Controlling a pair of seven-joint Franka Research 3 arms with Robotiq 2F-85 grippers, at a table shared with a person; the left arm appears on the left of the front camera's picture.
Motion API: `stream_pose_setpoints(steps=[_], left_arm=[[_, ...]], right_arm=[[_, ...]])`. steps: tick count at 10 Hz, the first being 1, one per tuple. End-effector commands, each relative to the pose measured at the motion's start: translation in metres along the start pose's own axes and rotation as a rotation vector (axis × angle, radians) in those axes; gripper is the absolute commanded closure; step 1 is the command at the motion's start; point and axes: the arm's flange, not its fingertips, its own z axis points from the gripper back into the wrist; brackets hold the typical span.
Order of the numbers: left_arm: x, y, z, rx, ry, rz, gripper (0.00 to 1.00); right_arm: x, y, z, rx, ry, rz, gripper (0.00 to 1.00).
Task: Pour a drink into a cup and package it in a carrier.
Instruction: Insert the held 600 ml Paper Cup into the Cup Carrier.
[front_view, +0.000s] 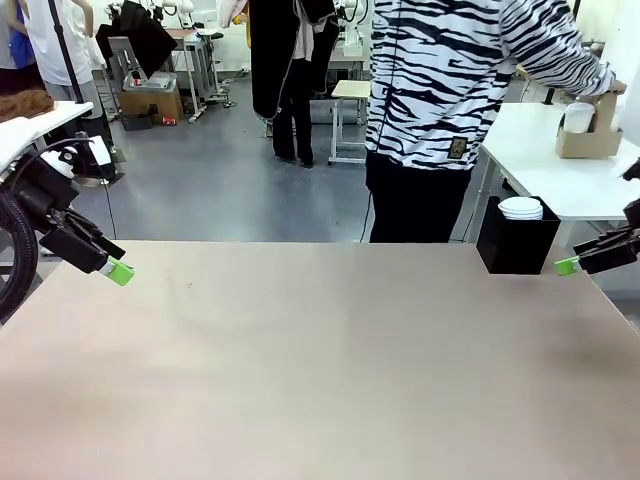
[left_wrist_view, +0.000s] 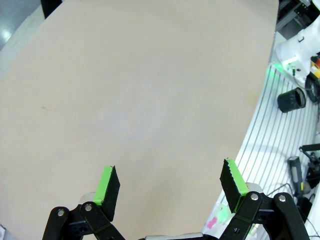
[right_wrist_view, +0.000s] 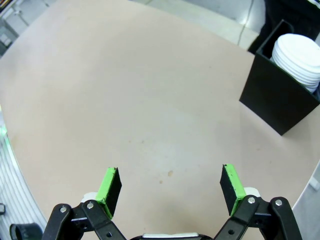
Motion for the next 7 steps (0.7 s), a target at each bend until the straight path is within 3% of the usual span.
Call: stream_pose_setpoints(steps=[1,7], left_arm=[[-0.0003,0.0009,0.0005,-0.018,-0.021,-0.011,0.0],[-0.0003,0.0009,0.0005,-0.018,-0.021,-0.011,0.0]], right_arm=[[-0.001,-0.0006,0.0012,-0.01,0.013,0.007,0.0],[-0.001,-0.0006,0.0012,-0.01,0.013,0.007,0.0]])
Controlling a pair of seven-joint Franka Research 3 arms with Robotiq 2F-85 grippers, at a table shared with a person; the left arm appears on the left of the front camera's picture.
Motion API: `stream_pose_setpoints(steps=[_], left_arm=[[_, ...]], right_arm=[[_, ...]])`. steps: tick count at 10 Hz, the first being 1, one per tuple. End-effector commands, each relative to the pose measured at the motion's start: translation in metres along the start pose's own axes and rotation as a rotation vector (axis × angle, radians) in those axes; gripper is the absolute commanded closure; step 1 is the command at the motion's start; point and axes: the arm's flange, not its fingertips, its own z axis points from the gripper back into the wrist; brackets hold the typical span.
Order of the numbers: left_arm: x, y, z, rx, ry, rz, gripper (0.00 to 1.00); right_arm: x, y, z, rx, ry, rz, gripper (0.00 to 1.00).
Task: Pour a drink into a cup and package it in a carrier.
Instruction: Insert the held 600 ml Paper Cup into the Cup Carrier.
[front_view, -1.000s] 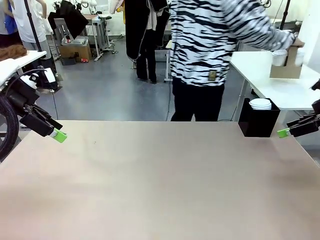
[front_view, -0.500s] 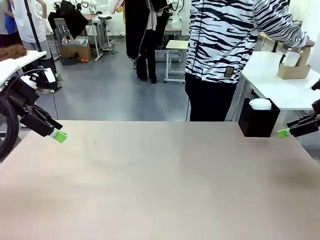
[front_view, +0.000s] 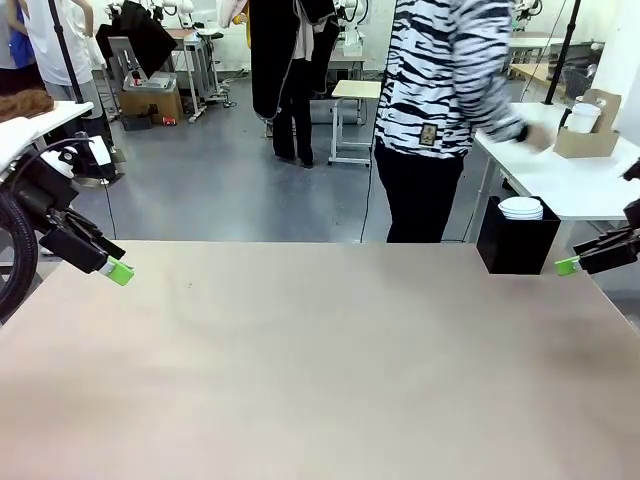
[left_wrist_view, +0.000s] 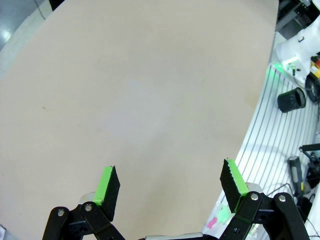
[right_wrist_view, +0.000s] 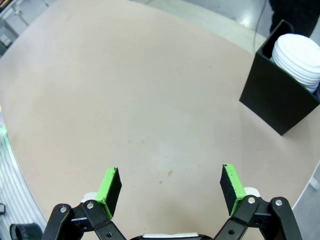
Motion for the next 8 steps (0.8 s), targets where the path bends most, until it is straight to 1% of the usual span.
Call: stream_pose_setpoints(steps=[1,8], left_arm=[[-0.0003,0.0009,0.0005,-0.018,-0.021,-0.011,0.0],[-0.0003,0.0009,0.0005,-0.018,-0.021,-0.011,0.0]], right_arm=[[-0.001,-0.0006,0.0012,-0.01,0.013,0.007,0.0],[-0.001,-0.0006,0.0012,-0.01,0.013,0.007,0.0]])
